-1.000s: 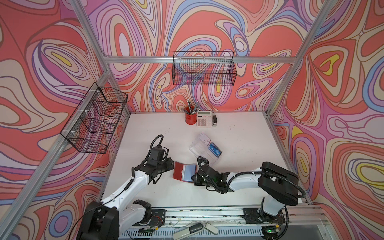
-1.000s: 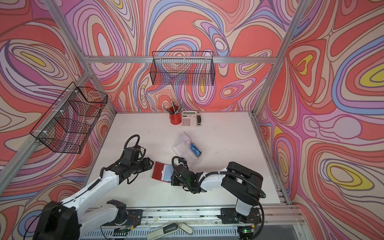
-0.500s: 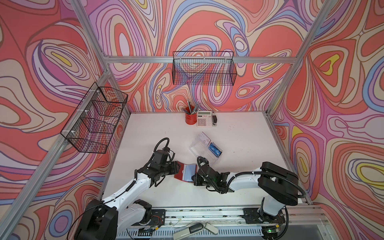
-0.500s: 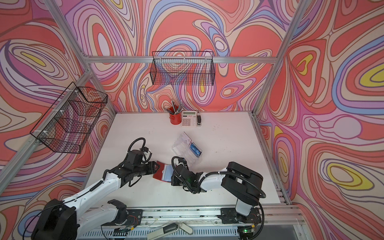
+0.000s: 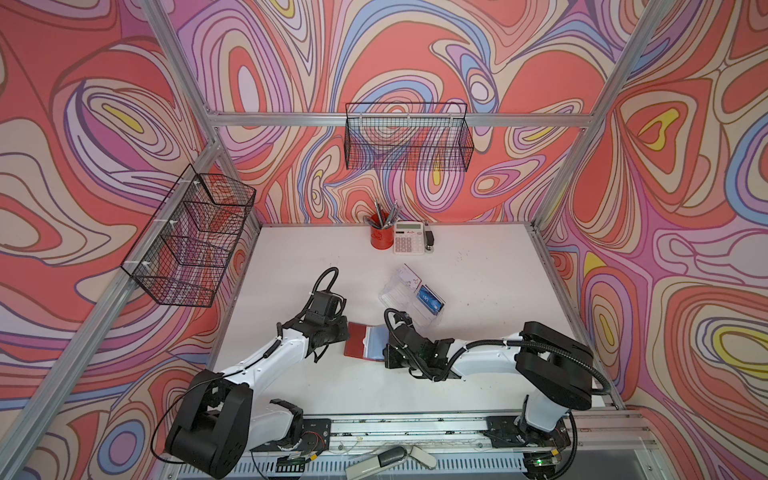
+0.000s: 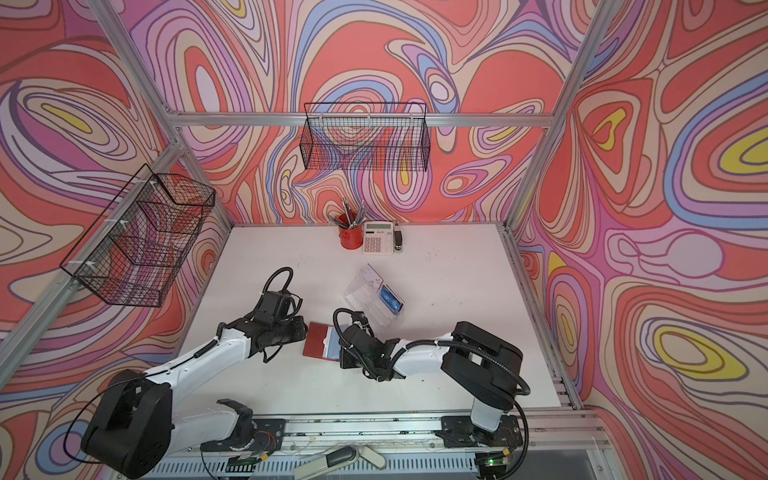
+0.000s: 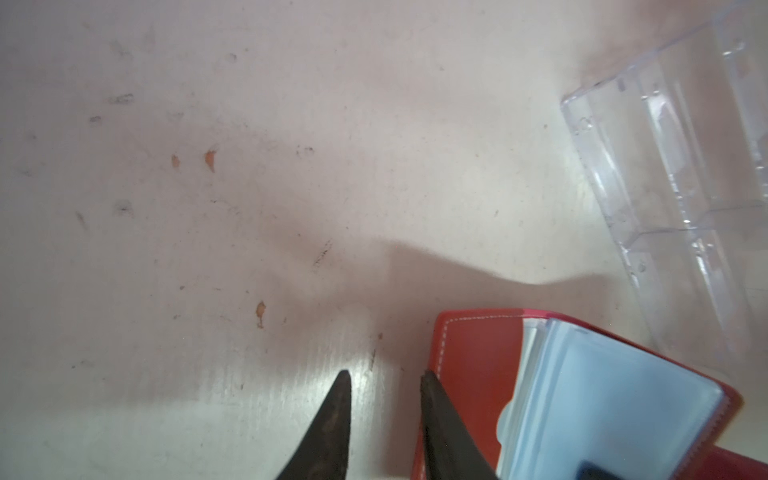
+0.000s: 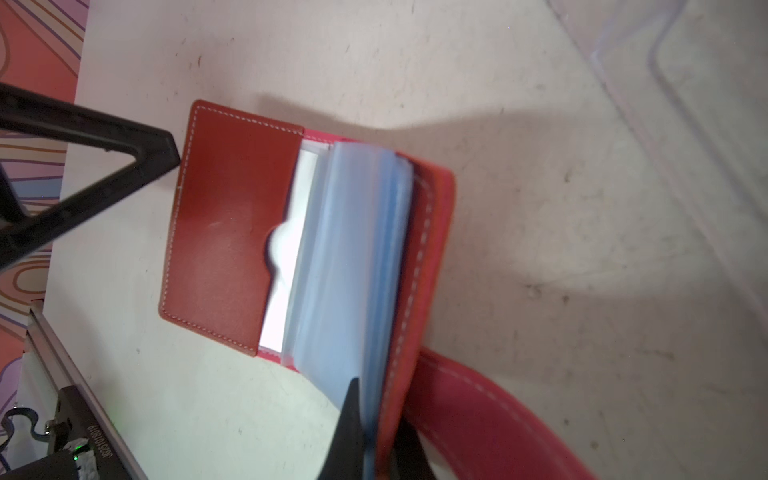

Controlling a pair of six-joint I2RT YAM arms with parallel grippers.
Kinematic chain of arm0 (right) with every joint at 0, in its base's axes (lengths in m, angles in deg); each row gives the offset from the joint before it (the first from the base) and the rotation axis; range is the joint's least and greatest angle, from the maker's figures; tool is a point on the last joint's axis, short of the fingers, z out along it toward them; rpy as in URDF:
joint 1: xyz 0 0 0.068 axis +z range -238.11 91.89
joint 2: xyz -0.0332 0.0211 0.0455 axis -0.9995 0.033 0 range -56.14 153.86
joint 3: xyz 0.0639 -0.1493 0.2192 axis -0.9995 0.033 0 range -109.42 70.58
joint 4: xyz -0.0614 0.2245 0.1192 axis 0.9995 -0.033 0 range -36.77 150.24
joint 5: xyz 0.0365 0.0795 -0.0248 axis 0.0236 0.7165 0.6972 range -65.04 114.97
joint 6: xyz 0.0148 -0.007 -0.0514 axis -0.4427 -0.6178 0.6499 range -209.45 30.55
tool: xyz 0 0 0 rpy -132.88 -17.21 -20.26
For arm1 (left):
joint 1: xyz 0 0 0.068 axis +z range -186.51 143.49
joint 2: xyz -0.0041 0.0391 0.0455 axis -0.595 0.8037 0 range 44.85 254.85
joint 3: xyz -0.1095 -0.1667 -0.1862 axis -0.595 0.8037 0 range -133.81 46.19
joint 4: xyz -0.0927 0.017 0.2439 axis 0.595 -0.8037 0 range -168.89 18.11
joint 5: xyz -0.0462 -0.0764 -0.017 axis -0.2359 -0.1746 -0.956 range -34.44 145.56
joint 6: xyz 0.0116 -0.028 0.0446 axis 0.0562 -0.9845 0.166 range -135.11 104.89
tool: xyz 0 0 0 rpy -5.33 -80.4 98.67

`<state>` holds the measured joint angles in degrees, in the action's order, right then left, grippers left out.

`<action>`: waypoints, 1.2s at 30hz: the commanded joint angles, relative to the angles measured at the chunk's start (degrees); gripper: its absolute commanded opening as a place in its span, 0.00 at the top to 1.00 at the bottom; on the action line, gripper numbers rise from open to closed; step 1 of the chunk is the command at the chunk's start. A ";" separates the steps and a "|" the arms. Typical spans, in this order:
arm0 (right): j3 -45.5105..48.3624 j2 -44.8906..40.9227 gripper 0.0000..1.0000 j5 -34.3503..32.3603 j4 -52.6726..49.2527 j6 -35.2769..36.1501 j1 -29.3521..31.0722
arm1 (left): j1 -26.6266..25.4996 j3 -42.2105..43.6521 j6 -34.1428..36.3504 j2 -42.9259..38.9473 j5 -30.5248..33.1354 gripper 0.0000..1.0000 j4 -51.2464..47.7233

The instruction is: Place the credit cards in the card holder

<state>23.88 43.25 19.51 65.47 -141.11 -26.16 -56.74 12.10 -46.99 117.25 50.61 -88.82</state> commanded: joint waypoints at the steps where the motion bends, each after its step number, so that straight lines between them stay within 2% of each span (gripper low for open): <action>1: -1.43 2.90 1.00 -2.29 -3.04 1.21 0.06 | 0.16 -1.18 -0.72 1.16 -3.01 0.70 -1.61; 7: -5.11 6.49 1.00 -2.41 -5.63 2.74 -0.12 | 0.18 0.16 -1.96 2.04 -11.10 0.67 1.44; 10: -6.17 7.42 1.00 -2.21 -6.71 3.19 -0.55 | 0.69 0.81 -3.05 0.19 -8.63 0.68 0.99; 13: -6.30 7.09 1.00 -2.09 -7.46 4.03 -1.28 | 1.59 2.47 -3.85 -5.95 -4.14 0.66 -0.53; 16: -5.96 5.89 1.00 -2.31 -7.65 5.36 -1.62 | 1.76 4.99 -3.49 -14.12 -3.71 0.58 0.57; 19: -6.12 4.96 1.00 -1.52 -7.96 6.47 -1.71 | 1.71 9.23 -2.47 -20.20 -8.32 0.41 5.80; 21: -6.30 4.67 1.00 -1.20 -8.21 6.98 -1.74 | 1.71 9.31 -1.92 -20.77 -10.54 0.38 6.34; 25: -6.06 4.32 1.00 -0.89 -8.18 7.31 -1.73 | 1.69 7.57 -0.96 -16.81 -12.12 0.36 6.21; 31: -5.22 4.02 1.00 -0.49 -7.61 7.45 -1.70 | 1.69 5.54 -0.56 -8.61 -11.59 0.45 6.02; 36: -5.44 3.93 0.97 -0.89 -8.42 7.88 -1.70 | 1.68 5.08 -0.65 -5.53 -9.15 0.67 4.02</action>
<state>17.34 48.11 19.58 60.99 -134.23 -27.56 -55.21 18.73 -48.36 111.05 39.83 -83.40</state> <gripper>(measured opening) 0.060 0.387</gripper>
